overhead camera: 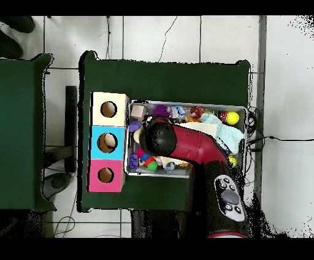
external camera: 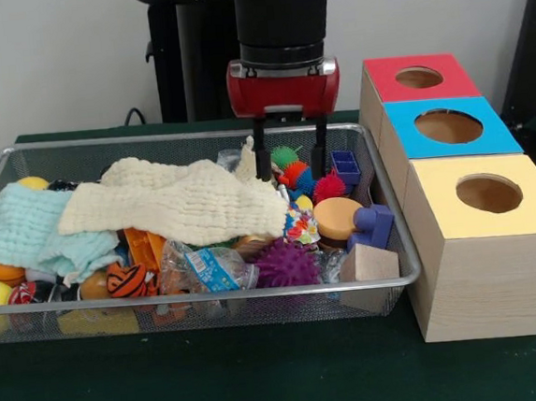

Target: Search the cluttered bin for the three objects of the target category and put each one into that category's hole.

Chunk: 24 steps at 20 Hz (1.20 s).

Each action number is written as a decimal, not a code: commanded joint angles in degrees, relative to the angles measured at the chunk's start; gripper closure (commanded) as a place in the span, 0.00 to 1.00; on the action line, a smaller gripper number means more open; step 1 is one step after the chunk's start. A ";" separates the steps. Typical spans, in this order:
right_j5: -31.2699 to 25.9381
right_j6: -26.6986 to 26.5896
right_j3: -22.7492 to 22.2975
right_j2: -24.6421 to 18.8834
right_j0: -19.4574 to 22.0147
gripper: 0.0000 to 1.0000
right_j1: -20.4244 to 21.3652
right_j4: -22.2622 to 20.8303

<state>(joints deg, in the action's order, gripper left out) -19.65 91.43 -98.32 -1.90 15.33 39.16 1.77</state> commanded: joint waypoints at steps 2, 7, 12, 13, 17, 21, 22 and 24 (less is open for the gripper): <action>4.64 19.18 -3.28 3.43 -3.03 0.00 -4.52 4.96; 6.59 22.13 -4.19 6.89 -6.31 0.00 -4.40 6.78; 8.24 25.95 -5.88 8.87 -8.64 0.00 -4.34 9.33; 8.47 27.14 -6.12 10.01 -9.73 0.00 -4.23 9.90; 6.44 30.18 -5.80 14.08 -13.36 0.00 -4.02 12.01; 0.44 31.13 -4.38 15.49 -14.09 0.00 -4.40 13.81; -1.20 31.27 -3.77 15.83 -14.24 0.00 -4.62 14.10; -4.23 31.42 -2.35 16.53 -14.52 0.00 -5.25 14.53</action>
<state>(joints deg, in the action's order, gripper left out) -15.76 107.74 -98.81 12.04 0.68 36.22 12.78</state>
